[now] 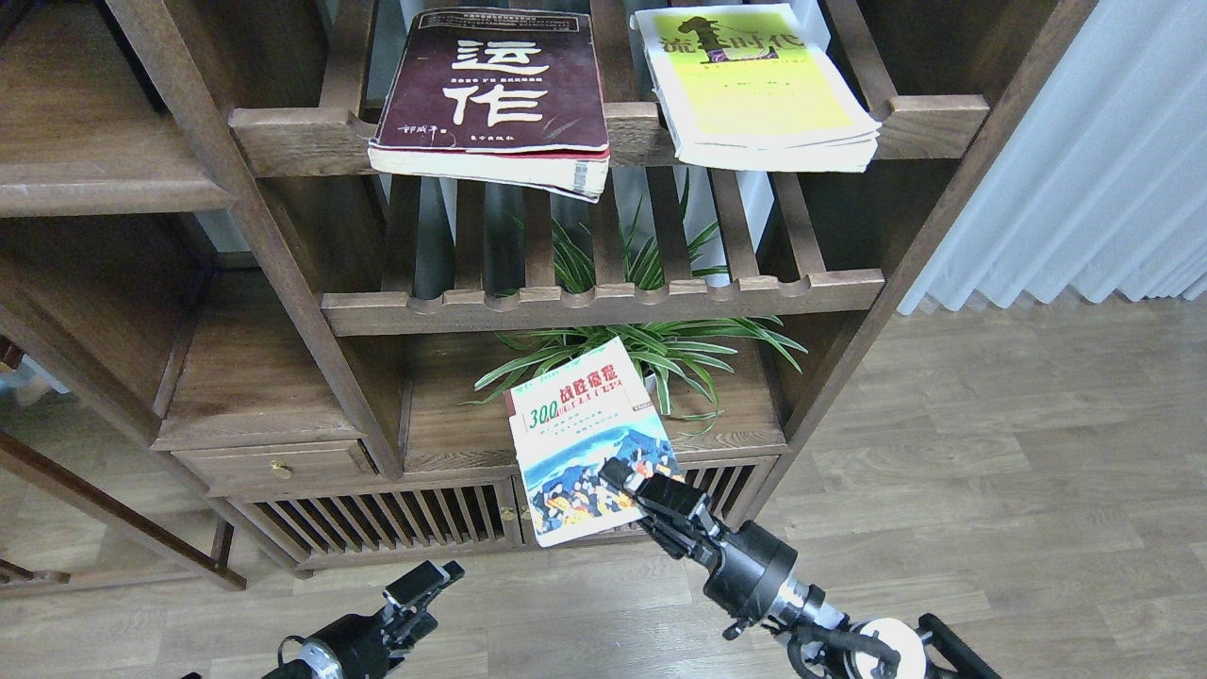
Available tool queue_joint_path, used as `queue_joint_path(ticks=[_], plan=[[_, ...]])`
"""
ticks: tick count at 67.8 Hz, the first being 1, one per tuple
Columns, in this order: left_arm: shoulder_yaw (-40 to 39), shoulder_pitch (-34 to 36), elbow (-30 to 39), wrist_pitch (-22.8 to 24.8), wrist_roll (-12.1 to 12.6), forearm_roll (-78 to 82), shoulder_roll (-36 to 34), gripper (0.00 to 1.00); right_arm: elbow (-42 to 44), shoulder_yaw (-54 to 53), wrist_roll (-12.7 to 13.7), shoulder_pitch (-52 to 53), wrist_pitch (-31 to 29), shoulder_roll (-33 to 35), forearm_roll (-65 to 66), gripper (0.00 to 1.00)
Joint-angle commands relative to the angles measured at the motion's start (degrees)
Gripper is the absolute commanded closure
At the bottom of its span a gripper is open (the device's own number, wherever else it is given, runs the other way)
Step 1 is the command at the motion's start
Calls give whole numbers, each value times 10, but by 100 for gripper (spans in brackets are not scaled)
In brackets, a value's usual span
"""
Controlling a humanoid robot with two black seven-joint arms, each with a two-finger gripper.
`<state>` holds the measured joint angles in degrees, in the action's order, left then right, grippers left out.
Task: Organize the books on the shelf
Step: 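Lower the blue book and grasp it with the left gripper too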
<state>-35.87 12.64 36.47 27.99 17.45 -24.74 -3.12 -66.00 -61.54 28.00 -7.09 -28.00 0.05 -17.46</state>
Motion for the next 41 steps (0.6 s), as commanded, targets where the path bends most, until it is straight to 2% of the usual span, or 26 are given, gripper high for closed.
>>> queue_joint_path(ticks=[1, 5, 20, 41], plan=[[0, -15, 50, 0, -24, -1, -2, 0, 29, 9, 0, -1, 0, -1, -29, 98], [-1, -28, 75, 0, -40, -1, -8, 0, 48, 10, 0, -1, 0, -1, -42, 98], [-1, -68, 139, 0, -56, -8, -54, 0, 69, 19, 0, -2, 0, -1, -74, 98], [-14, -128, 265, 0, -61, -21, -109, 0, 110, 21, 0, -3, 0, -1, -90, 97]])
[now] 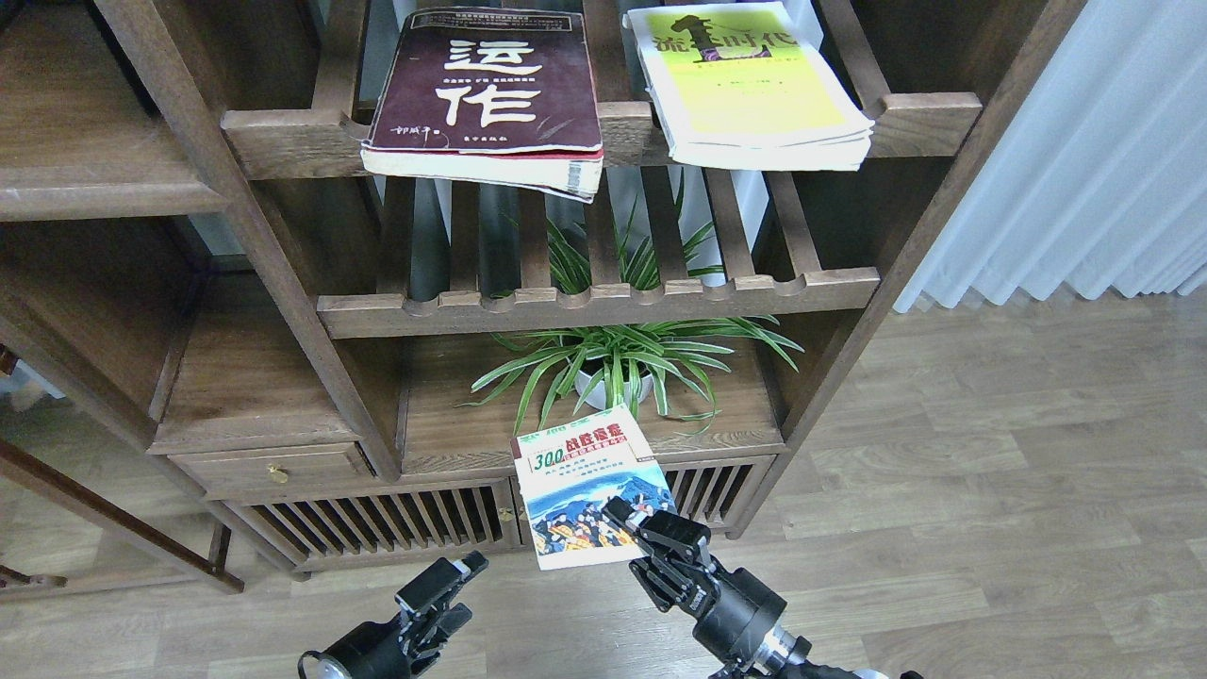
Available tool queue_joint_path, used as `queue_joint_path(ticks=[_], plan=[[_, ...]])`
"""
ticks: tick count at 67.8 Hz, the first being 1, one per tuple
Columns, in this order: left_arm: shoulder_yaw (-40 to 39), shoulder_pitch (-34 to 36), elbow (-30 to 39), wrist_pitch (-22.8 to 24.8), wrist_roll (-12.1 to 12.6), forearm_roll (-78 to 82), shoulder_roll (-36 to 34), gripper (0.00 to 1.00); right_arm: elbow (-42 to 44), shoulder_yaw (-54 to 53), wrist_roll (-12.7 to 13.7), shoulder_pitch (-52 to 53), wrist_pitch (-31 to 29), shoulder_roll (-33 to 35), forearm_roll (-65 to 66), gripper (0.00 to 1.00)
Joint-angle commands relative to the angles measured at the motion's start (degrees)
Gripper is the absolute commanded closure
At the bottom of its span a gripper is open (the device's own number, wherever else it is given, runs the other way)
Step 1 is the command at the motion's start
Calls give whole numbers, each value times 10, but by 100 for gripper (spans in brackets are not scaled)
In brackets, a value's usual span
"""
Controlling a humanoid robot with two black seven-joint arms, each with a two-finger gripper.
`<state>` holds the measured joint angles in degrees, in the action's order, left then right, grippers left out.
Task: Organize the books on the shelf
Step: 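Lower the blue book and grasp it with the left gripper too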
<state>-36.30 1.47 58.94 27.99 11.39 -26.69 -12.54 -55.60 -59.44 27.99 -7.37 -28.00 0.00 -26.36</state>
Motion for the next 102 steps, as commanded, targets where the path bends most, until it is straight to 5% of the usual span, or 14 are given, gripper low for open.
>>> queue_joint_path(ticks=[1, 26, 55, 102], plan=[[-14, -18, 49, 0, 0, -1, -15, 0, 5, 0, 0, 0, 0, 0, 0, 97], [-32, -11, 67, 0, 1, 0, 14, 0, -1, 18, 0, -7, 0, 0, 1, 97], [-25, 41, -9, 0, 3, 2, 124, 0, -22, 19, 0, -13, 0, 0, 2, 97], [-26, 85, -56, 0, 2, 0, 125, 0, -32, 20, 0, -21, 0, 0, 9, 97]])
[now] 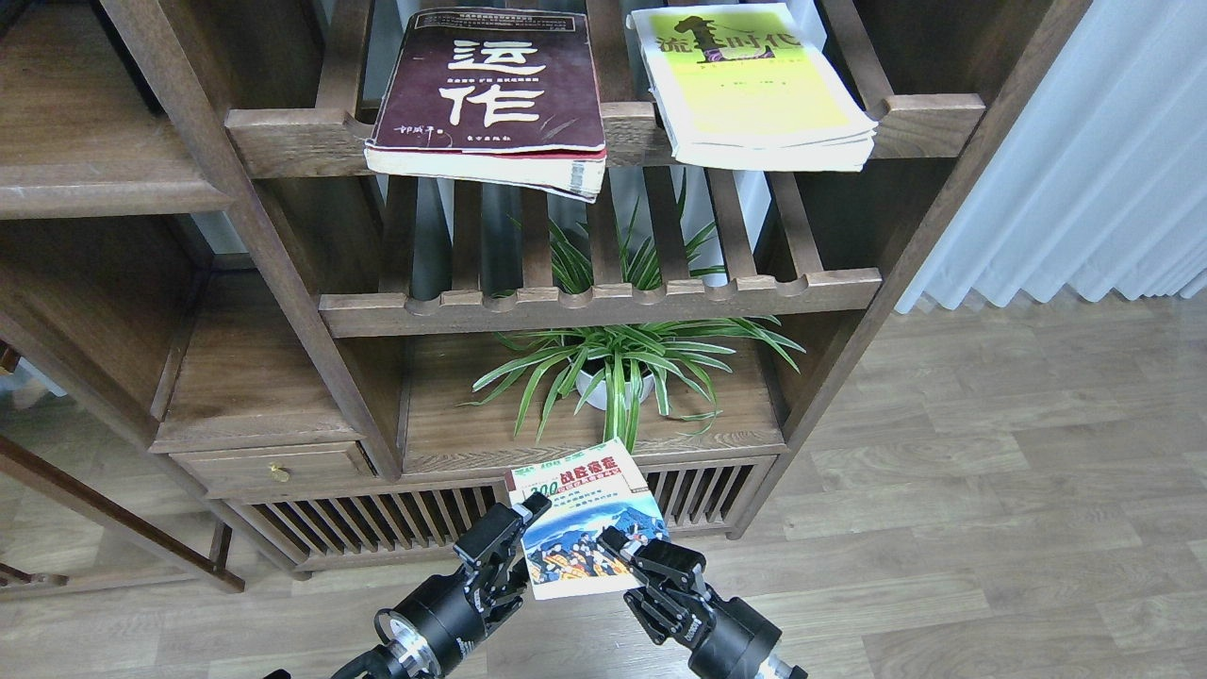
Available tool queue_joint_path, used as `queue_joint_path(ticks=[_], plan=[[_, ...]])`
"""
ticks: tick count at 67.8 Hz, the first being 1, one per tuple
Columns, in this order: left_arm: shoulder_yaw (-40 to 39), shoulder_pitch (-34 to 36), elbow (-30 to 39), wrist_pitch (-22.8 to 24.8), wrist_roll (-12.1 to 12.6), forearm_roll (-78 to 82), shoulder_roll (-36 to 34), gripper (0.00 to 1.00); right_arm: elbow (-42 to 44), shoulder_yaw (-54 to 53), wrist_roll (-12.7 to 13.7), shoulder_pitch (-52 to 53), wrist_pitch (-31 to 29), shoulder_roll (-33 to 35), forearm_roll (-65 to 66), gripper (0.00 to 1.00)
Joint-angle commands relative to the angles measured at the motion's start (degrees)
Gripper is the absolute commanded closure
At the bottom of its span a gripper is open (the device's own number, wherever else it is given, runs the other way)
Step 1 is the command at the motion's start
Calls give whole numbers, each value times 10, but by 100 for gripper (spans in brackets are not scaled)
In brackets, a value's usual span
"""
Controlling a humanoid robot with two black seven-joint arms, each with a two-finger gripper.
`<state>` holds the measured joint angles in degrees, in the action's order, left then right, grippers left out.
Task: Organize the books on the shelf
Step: 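Lower the blue book and grasp it with the left gripper too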
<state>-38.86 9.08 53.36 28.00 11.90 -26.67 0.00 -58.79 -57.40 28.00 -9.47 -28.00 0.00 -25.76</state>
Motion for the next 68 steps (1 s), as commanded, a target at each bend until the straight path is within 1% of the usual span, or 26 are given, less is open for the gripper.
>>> queue_joint_path(ticks=[1, 14, 25, 28, 35, 36, 37, 38, 41, 42, 44, 45, 47, 48, 50, 52, 54, 68], plan=[[-1, 10, 0, 0, -3, -1, 0, 0, 0, 0, 0, 0, 0, 0, 3, 97], [0, 25, 1, 0, -3, -1, 0, 1, 0, 1, 0, 0, 0, 0, 7, 97], [6, 27, 7, 0, -4, 0, 0, 9, 0, 3, 0, 0, 0, 0, 8, 97], [15, 27, 7, 0, -4, 0, 0, 13, 0, 5, 0, 0, 0, 0, 8, 97], [32, 28, 9, 0, -13, -1, 0, 29, 0, 6, 0, 0, 0, 0, 9, 97], [35, 28, 10, 0, -16, -1, 0, 34, 0, 6, 0, 0, 0, 0, 9, 97], [35, 27, 10, 0, -18, -1, 0, 36, 0, 6, 0, 0, 0, 0, 9, 97], [38, 27, 10, 0, -21, -1, 0, 40, 0, 6, 0, 0, 0, 0, 9, 97], [40, 27, 10, 0, -28, -1, 0, 47, 0, 6, 0, 0, 0, 0, 9, 97], [41, 28, 10, 0, -31, -1, 0, 53, 0, 6, 0, 0, 0, 0, 9, 97], [40, 28, 11, 0, -34, -1, 0, 58, 0, 6, 0, 0, 0, 0, 9, 97], [41, 29, 11, 0, -36, -1, 0, 62, 0, 6, 0, 0, 0, 0, 9, 97], [40, 30, 12, 0, -39, -1, 0, 67, 0, 6, 0, 0, 0, 0, 9, 97], [39, 34, 14, 0, -44, -1, 0, 78, 0, 6, 0, 0, 0, 0, 9, 97], [38, 34, 14, 0, -46, -1, 0, 82, 0, 6, 0, 0, 0, 0, 9, 97], [35, 34, 15, 0, -49, -2, 0, 88, 0, 6, 0, 0, 0, 0, 9, 97], [34, 34, 17, 0, -51, -3, 0, 92, 0, 5, 0, 0, 0, 0, 9, 97], [33, 37, 34, 0, -53, -19, 0, 100, 0, 5, 0, 0, 0, 0, 9, 97]])
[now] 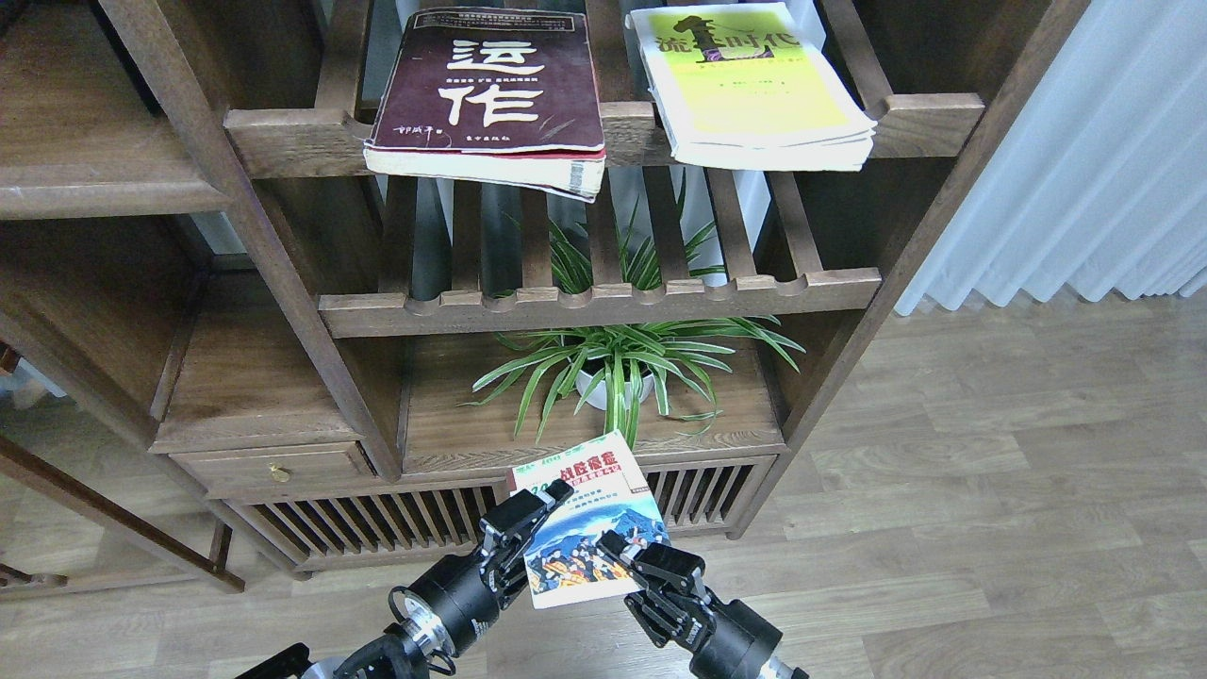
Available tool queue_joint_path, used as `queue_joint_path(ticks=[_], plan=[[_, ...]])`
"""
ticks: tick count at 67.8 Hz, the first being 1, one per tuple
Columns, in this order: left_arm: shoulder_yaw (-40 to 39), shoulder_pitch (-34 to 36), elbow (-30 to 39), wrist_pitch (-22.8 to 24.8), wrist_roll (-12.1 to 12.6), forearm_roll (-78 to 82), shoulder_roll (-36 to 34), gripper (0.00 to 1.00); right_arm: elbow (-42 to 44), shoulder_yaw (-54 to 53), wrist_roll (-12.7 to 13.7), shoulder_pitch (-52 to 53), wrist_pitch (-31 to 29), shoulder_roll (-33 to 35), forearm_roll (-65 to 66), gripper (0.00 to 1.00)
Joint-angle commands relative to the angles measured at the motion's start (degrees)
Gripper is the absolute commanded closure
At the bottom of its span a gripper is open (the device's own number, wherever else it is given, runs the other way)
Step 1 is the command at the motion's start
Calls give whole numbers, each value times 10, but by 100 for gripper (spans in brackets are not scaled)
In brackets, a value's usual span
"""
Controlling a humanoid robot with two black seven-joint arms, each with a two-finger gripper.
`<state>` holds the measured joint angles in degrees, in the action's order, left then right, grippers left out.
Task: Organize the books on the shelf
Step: 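Lower the blue book and grasp it with the left gripper too, then carry the blue book with the left gripper toward the shelf beside the robot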
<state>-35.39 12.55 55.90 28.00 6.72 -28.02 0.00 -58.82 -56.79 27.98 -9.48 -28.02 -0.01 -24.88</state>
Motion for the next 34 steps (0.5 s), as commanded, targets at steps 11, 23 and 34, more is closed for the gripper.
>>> queue_joint_path(ticks=[11, 23, 34], plan=[[-6, 4, 10, 0, 0, -5, 0, 100, 0, -2, 0, 0, 0, 0, 0, 95], [-6, 7, 11, 0, 4, -5, 0, 100, 16, 9, 0, 6, 0, 0, 26, 35], [1, 7, 16, 0, 10, -2, -6, 100, 24, 15, 0, 14, 0, 0, 75, 0]])
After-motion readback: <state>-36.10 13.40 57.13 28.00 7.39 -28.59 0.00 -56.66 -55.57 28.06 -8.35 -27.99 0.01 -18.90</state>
